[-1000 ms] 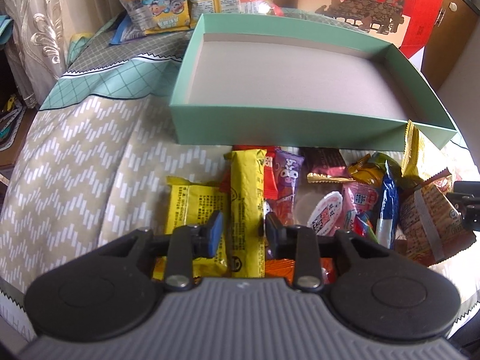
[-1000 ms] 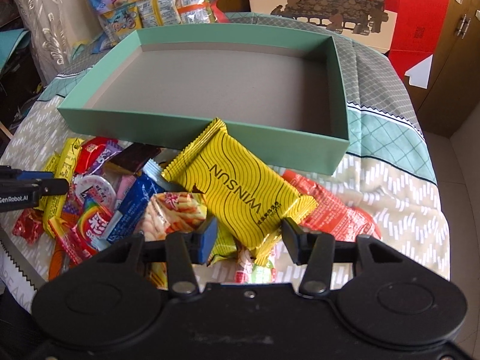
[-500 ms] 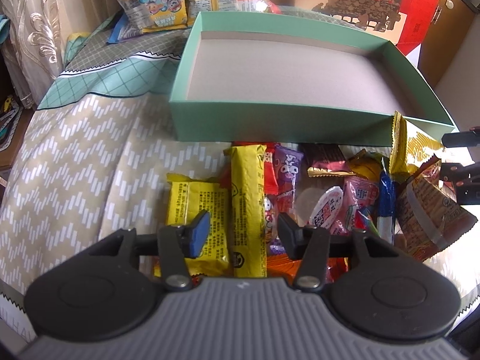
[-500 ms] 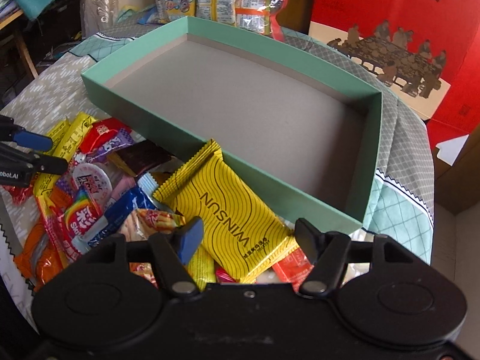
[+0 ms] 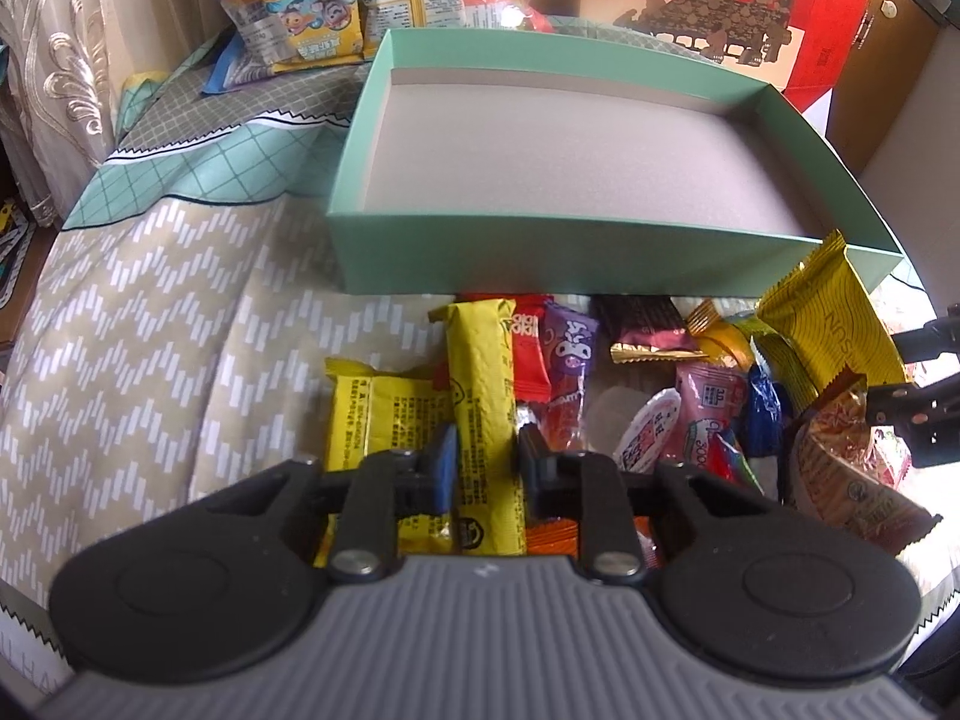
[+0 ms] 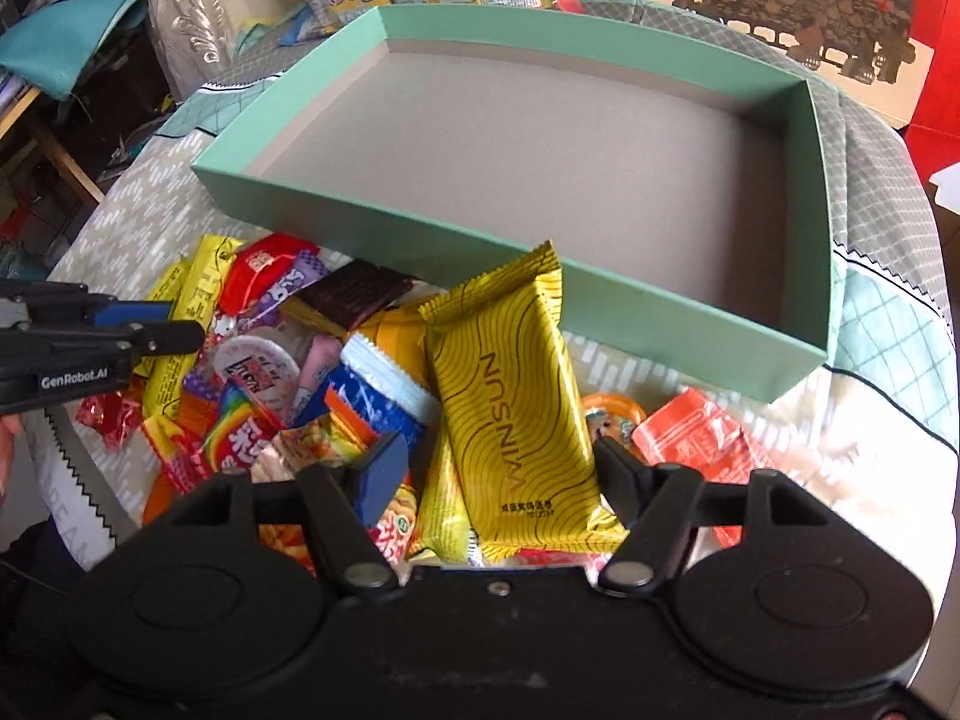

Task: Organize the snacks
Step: 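Carry both snacks into the green tray and open both tools to release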

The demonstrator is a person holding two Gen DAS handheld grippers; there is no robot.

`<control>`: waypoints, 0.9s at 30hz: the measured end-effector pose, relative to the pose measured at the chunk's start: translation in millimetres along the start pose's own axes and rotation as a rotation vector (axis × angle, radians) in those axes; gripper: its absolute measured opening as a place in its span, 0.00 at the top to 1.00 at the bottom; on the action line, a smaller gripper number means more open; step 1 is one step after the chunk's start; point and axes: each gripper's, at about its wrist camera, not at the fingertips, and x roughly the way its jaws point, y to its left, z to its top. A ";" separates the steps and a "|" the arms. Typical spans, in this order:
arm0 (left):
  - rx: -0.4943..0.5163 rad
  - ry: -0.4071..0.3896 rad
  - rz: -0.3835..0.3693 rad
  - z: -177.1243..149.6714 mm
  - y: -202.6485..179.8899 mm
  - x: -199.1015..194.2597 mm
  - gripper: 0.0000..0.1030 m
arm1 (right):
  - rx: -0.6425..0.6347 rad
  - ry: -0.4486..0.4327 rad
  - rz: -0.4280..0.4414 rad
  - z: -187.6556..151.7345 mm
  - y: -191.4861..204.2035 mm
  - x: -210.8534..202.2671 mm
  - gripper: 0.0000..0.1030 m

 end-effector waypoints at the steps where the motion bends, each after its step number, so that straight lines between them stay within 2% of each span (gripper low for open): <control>1: 0.000 0.000 -0.003 0.1 0.6 0.1 0.79 | -0.011 -0.005 -0.009 -1.3 0.7 -1.9 0.34; 4: -0.002 0.000 -0.010 -0.3 1.6 0.2 0.79 | -0.017 -0.023 -0.055 -1.5 -3.6 -9.5 0.34; 9: -0.007 0.000 -0.014 -0.3 1.3 0.6 0.79 | 0.033 -0.074 -0.067 7.0 -8.1 -13.4 0.34; 16: -0.009 0.007 -0.012 -1.9 4.3 -2.8 0.77 | 0.013 -0.049 -0.093 5.2 9.8 9.1 0.34; 19: 0.002 0.009 -0.003 -4.3 2.3 -5.7 0.72 | -0.009 -0.081 -0.144 -3.3 15.1 14.2 0.34; 21: 0.011 0.007 0.006 -6.4 -0.3 -6.7 0.67 | 0.009 -0.095 -0.162 -6.3 13.3 15.7 0.45; 23: 0.022 0.004 0.016 -7.7 -4.1 -6.5 0.62 | 0.026 -0.099 -0.174 -9.8 10.6 17.4 0.45; 24: 0.036 -0.002 0.033 -8.7 -7.9 -6.1 0.62 | 0.034 -0.110 -0.175 -12.2 9.2 17.4 0.45; 25: 0.048 -0.008 0.055 -9.3 -11.0 -5.6 0.67 | 0.040 -0.119 -0.179 -13.9 8.2 17.4 0.46; 26: 0.055 -0.014 0.077 -9.7 -13.4 -5.3 0.78 | 0.049 -0.128 -0.184 -15.3 7.3 17.3 0.48; 27: 0.054 -0.016 0.080 -9.0 -14.9 -6.1 0.79 | 0.060 -0.136 -0.187 -16.3 6.5 16.5 0.51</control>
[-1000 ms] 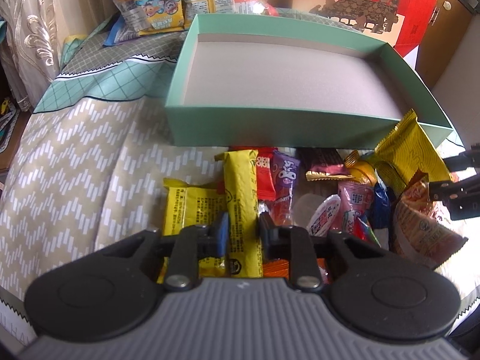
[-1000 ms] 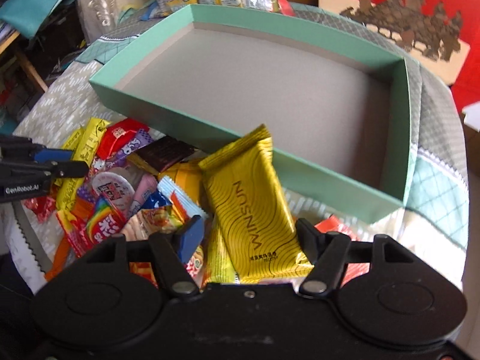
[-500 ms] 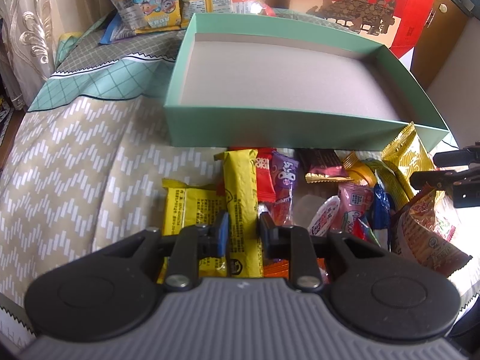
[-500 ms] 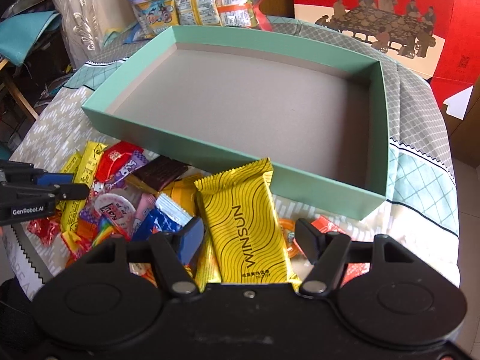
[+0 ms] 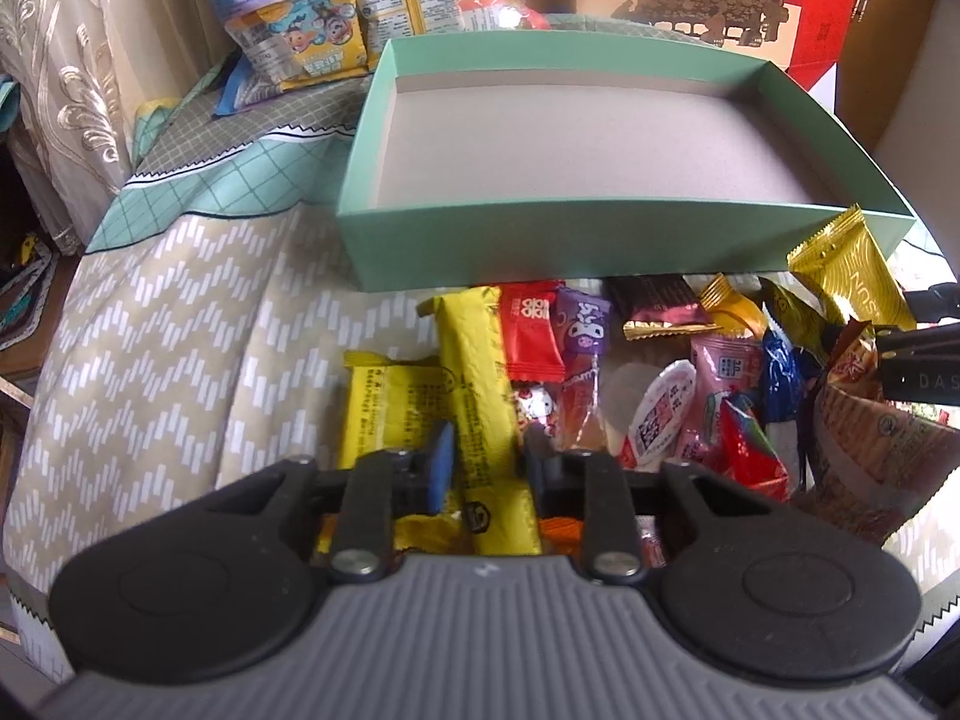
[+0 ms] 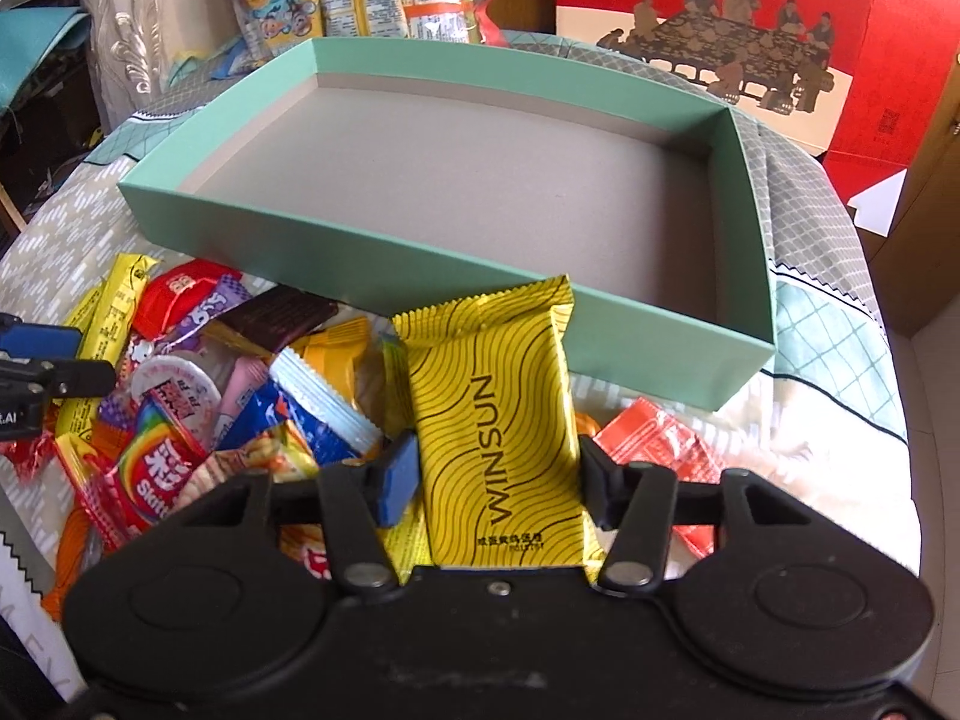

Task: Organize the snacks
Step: 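Carry both snacks into the green tray and open both tools to release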

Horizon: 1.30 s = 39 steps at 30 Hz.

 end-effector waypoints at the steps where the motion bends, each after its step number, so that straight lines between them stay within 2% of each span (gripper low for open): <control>1: -0.009 -0.002 -0.001 0.8 0.2 -1.6 0.80 | 0.016 -0.003 0.002 -0.3 -1.5 -1.8 0.52; 6: -0.031 -0.012 -0.030 8.0 6.6 -14.2 0.81 | 0.101 -0.001 0.037 -3.5 -18.5 -13.7 0.53; 13: -0.037 -0.033 -0.079 18.6 14.3 -34.7 0.81 | 0.155 -0.028 0.074 -3.4 -39.3 -39.9 0.53; 20: -0.071 -0.055 -0.107 45.0 28.5 -42.2 0.81 | 0.233 -0.072 0.112 20.1 -64.1 -63.8 0.53; 24: -0.025 -0.083 -0.096 72.1 28.7 -40.9 0.81 | 0.251 -0.084 0.104 42.3 -81.9 -63.7 0.53; 32: 0.016 -0.115 -0.016 164.0 33.2 -2.1 0.81 | 0.335 -0.075 0.085 107.4 -129.9 -19.9 0.53; 36: 0.009 -0.087 0.028 202.4 34.1 39.0 0.81 | 0.337 -0.055 0.066 132.6 -141.4 13.5 0.53; 39: 0.008 -0.060 0.041 218.1 35.0 68.3 0.81 | 0.357 -0.034 0.078 145.3 -148.4 40.2 0.53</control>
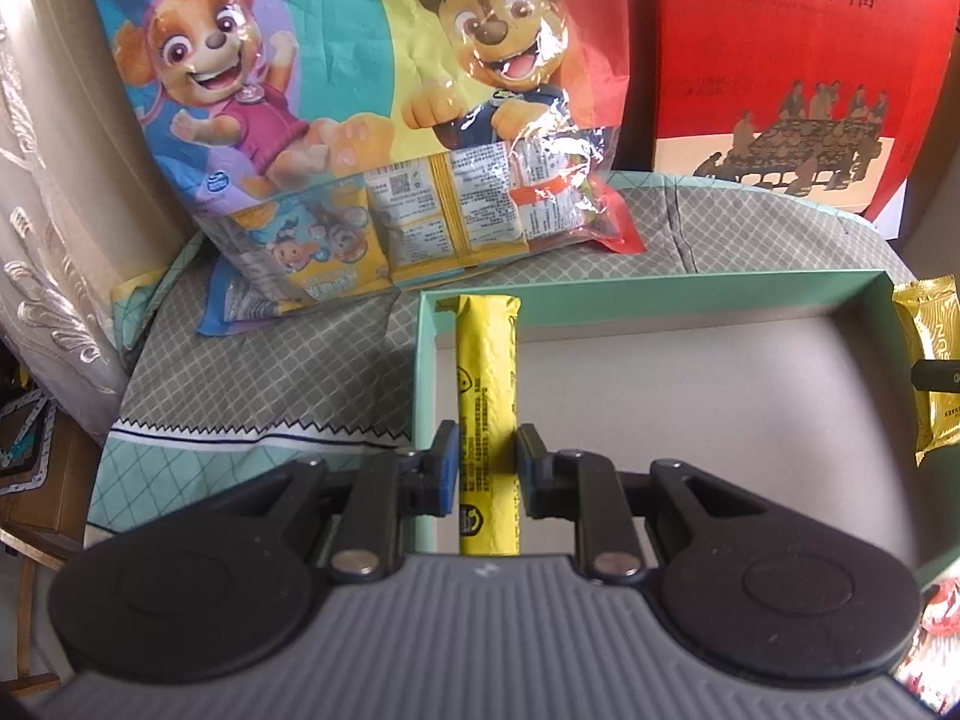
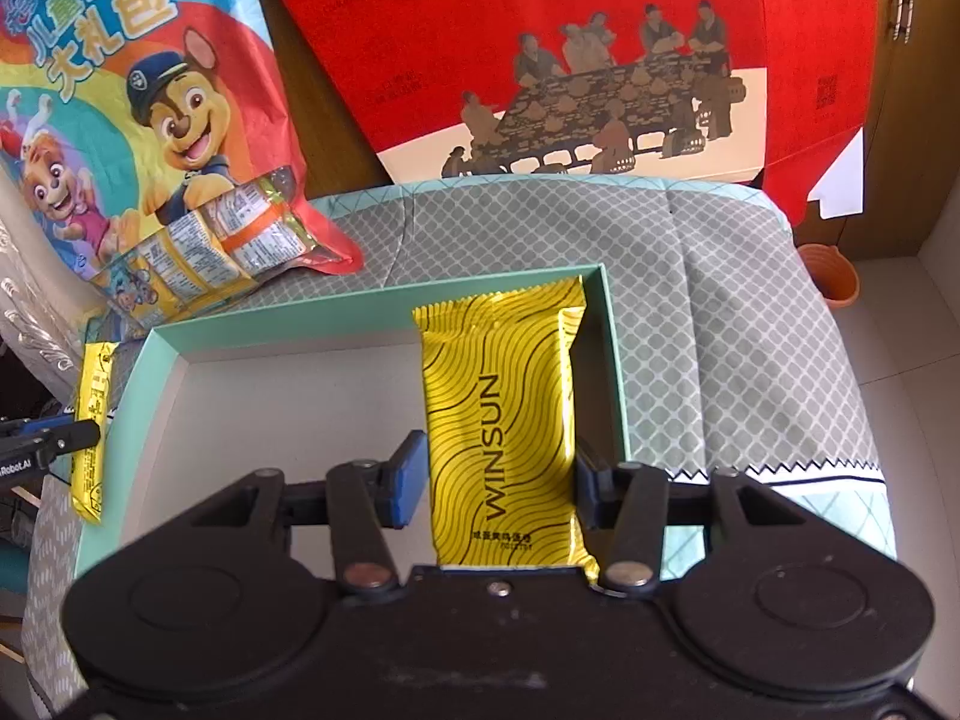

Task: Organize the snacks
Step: 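Carry both snacks into the green tray and open both tools to release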

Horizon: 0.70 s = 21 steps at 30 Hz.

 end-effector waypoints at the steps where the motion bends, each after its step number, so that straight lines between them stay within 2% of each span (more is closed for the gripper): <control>1: 0.004 0.008 0.004 3.1 -0.6 7.5 0.81 | 0.002 0.008 -0.003 3.8 -1.0 8.8 0.53; 7: 0.011 0.033 0.014 12.5 -2.5 43.7 0.81 | 0.017 0.043 -0.002 21.2 -6.0 50.0 0.53; 9: 0.018 0.030 0.022 13.4 -5.2 50.4 0.80 | 0.022 0.047 0.016 24.5 -8.0 57.6 0.49; 10: 0.021 0.024 0.026 13.3 -7.2 51.4 0.71 | 0.024 0.039 0.018 25.2 -8.3 59.8 0.45; 11: 0.022 0.021 0.029 13.0 -8.9 51.9 0.50 | 0.028 0.026 0.031 25.3 -8.9 60.1 0.38; 12: 0.026 0.008 0.034 11.7 -11.8 49.9 0.40 | 0.038 0.011 0.050 25.0 -8.8 57.8 0.25; 13: 0.031 -0.009 0.036 10.3 -14.5 47.5 0.29 | 0.042 -0.004 0.047 25.2 -8.3 56.9 0.17; 17: 0.033 -0.013 0.021 5.0 -20.9 39.6 0.15 | 0.031 -0.027 0.053 23.0 -2.9 50.7 0.05; 21: 0.020 -0.013 0.016 -6.0 -22.1 27.4 0.04 | 0.030 -0.032 0.057 14.1 0.1 37.2 0.00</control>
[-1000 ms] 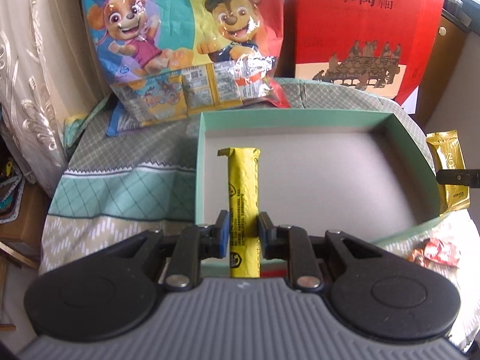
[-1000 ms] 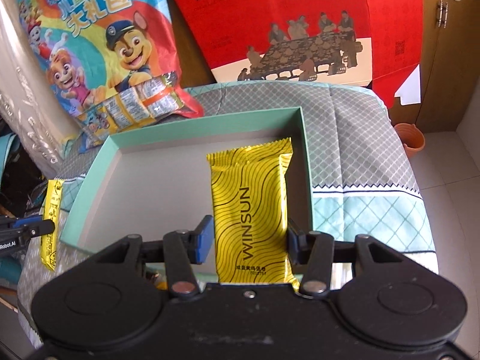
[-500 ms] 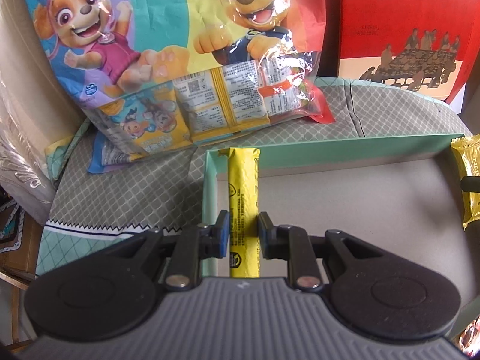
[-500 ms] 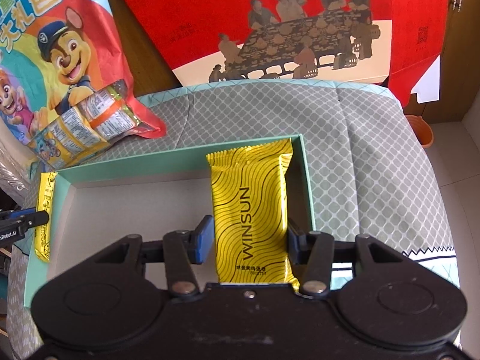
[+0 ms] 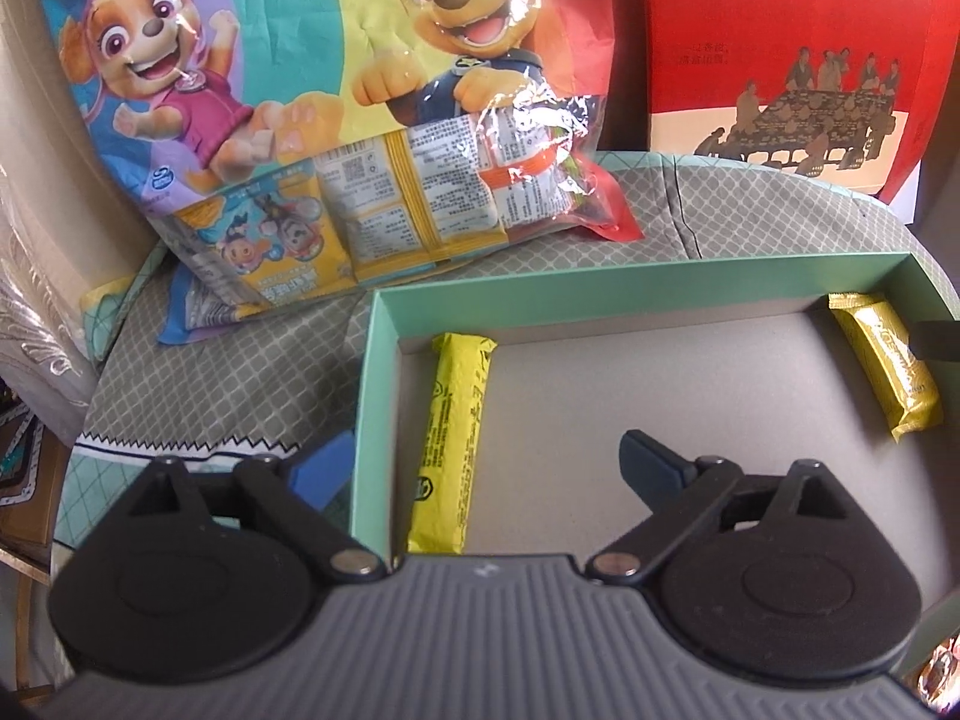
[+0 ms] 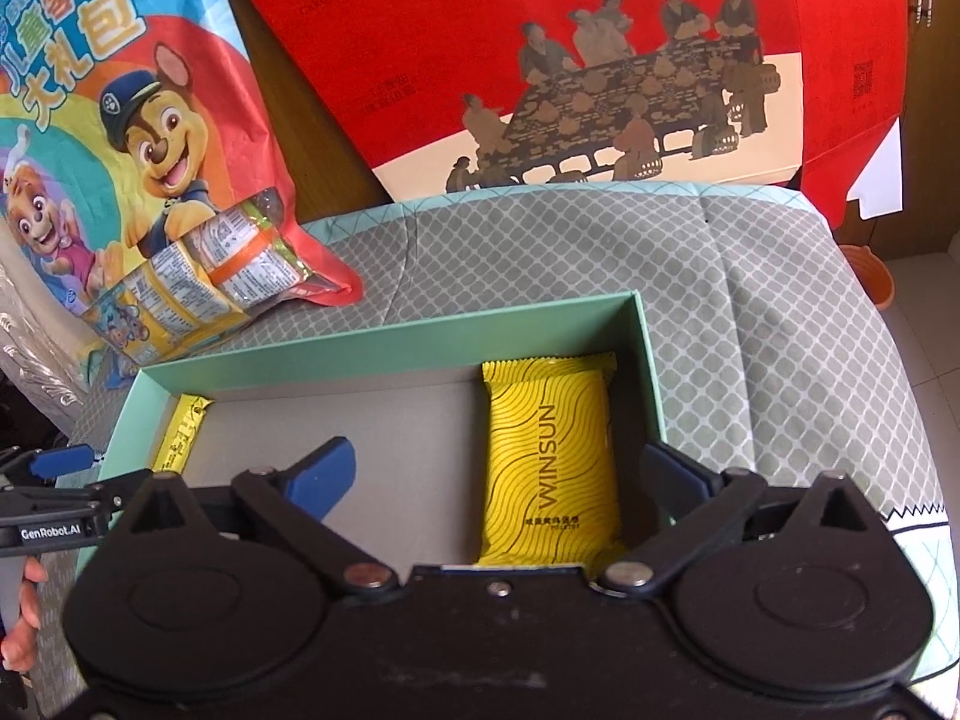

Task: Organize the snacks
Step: 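Carry both snacks into the green tray and open both tools to release, then grasp orange striped bar with left tool while right tool grasps orange-white bag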

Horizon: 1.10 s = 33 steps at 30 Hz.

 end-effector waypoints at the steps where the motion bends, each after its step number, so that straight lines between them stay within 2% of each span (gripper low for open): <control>1: -0.002 0.001 -0.002 -2.5 -0.1 -2.8 0.02 | -0.002 -0.004 0.000 -2.9 1.2 -4.1 0.00; 9: -0.017 0.031 -0.018 -31.0 1.6 -32.3 0.00 | -0.011 -0.027 0.032 -33.8 7.0 -41.0 0.00; 14: -0.017 0.039 -0.041 -53.8 2.0 -63.7 0.00 | -0.097 -0.084 0.069 -67.0 22.2 -74.4 0.00; 21: -0.013 0.070 -0.086 -100.5 -1.4 -103.8 0.00 | -0.103 0.019 0.094 -106.0 45.3 -103.8 0.00; 28: 0.016 0.095 -0.123 -145.1 -12.2 -134.4 0.00 | -0.137 0.034 0.103 -145.0 59.4 -131.7 0.01; 31: 0.035 0.112 -0.137 -163.0 -19.5 -142.6 0.00 | -0.165 0.034 0.118 -159.3 63.7 -143.6 0.16; 33: 0.045 0.125 -0.145 -172.0 -23.8 -146.2 0.00 | -0.194 0.029 0.122 -168.5 70.1 -149.1 0.43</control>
